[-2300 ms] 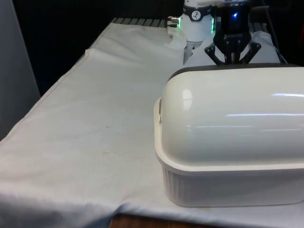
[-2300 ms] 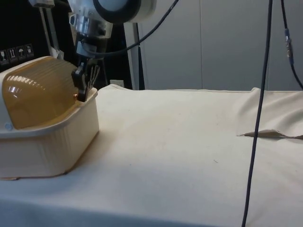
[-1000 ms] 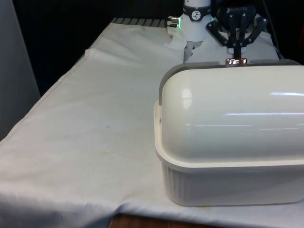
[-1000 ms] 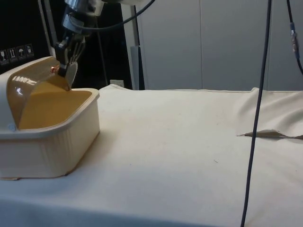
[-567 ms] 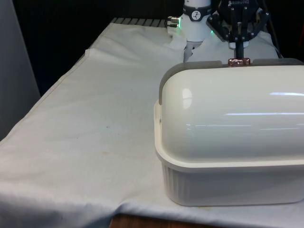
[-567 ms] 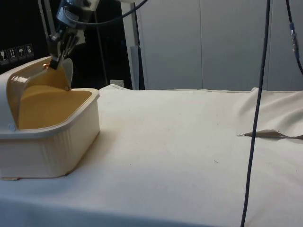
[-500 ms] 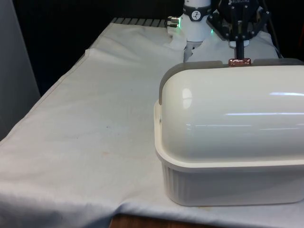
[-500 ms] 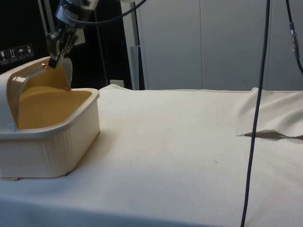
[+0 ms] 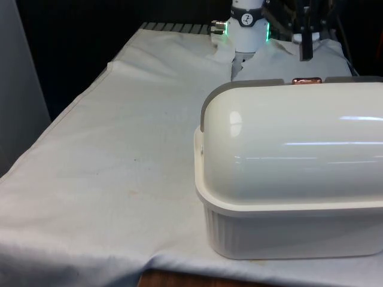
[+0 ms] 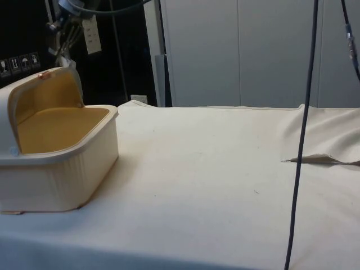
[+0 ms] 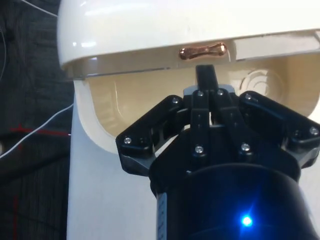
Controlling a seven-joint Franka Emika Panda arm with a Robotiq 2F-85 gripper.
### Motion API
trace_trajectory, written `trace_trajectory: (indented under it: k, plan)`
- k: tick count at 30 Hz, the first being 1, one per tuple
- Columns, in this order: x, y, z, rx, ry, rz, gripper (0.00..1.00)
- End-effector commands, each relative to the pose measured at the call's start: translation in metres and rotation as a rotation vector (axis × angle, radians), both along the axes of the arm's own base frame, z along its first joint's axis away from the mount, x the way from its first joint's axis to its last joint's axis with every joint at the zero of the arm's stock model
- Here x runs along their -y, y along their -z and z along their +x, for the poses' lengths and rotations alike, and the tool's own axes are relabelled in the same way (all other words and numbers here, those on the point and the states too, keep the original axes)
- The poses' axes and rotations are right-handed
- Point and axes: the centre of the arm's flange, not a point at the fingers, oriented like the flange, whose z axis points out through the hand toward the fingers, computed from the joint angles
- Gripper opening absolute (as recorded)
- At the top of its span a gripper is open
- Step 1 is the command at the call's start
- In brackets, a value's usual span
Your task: Open the lid, then close it.
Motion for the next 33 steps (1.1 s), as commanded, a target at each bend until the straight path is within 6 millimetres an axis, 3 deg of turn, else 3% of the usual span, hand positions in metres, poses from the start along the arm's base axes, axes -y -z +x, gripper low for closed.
trace_trajectory:
  k: [1, 23, 33]
  plan:
    - [0.003, -0.006, 0.0, -0.005, 0.001, -0.004, 0.0]
    - [0.006, -0.069, 0.016, 0.016, -0.011, 0.007, 0.0]
    - [0.005, -0.082, 0.019, 0.023, -0.025, 0.004, 0.0]
